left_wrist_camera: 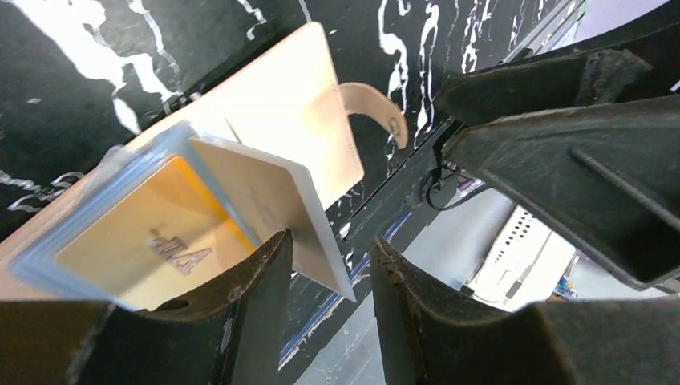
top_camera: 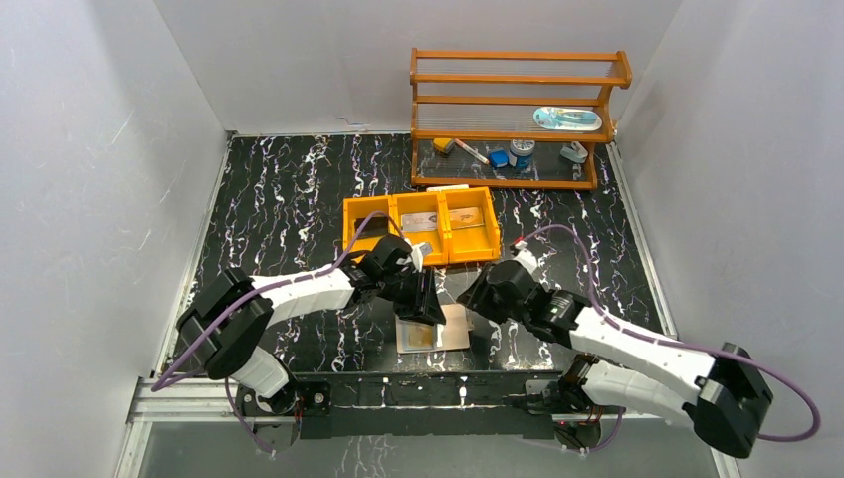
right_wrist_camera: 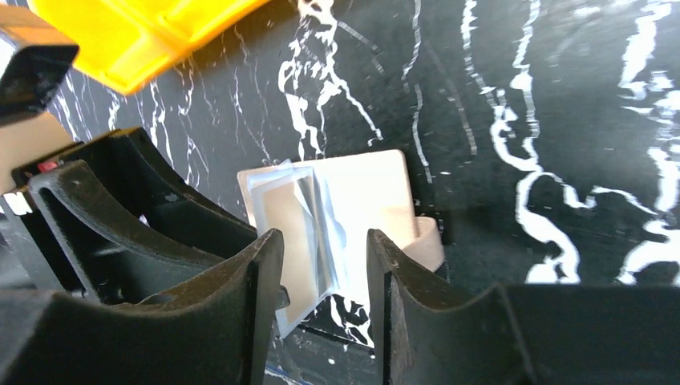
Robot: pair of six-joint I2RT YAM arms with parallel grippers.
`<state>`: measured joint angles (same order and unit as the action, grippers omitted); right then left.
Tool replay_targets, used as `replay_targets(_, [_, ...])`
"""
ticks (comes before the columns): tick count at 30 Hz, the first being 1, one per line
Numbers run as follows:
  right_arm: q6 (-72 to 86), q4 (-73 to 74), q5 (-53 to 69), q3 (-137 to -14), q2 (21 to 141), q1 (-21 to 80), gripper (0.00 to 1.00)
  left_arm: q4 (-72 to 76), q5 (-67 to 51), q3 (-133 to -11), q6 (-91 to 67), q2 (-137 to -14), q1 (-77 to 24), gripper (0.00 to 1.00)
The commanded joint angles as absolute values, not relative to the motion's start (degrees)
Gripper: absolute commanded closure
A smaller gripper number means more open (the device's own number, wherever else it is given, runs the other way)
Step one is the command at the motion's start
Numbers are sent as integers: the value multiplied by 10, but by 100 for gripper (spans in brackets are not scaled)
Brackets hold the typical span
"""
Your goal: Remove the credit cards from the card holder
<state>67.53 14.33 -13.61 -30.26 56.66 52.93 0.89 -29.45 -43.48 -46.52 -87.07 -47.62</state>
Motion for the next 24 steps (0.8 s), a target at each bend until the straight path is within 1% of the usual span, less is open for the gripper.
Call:
replay_targets(1, [701, 229, -232, -299, 495, 527, 48, 7, -308, -477, -456, -884, -494, 61])
replay_targets(5, [710, 239, -236, -285, 454, 527, 48, -13, -293, -490, -444, -881, -500, 59])
replay_targets(10, [717, 241, -229, -286, 446, 527, 48, -88, -212, -497, -416, -844, -500, 56])
replay_targets(15, [686, 190, -187, -286, 466, 526, 48, -133, -131, -484, -427, -819, -500, 55])
replay_targets(17, [671, 166, -155, -290, 486, 526, 51, -128, -126, -474, -441, -810, -499, 54])
replay_targets(19, [666, 143, -126, -293, 509, 526, 57, -119, -125, -465, -451, -805, -500, 54])
replay_targets(24, [662, 87, -72, -292, 565, 526, 65, -113, -115, -459, -466, -792, -500, 54])
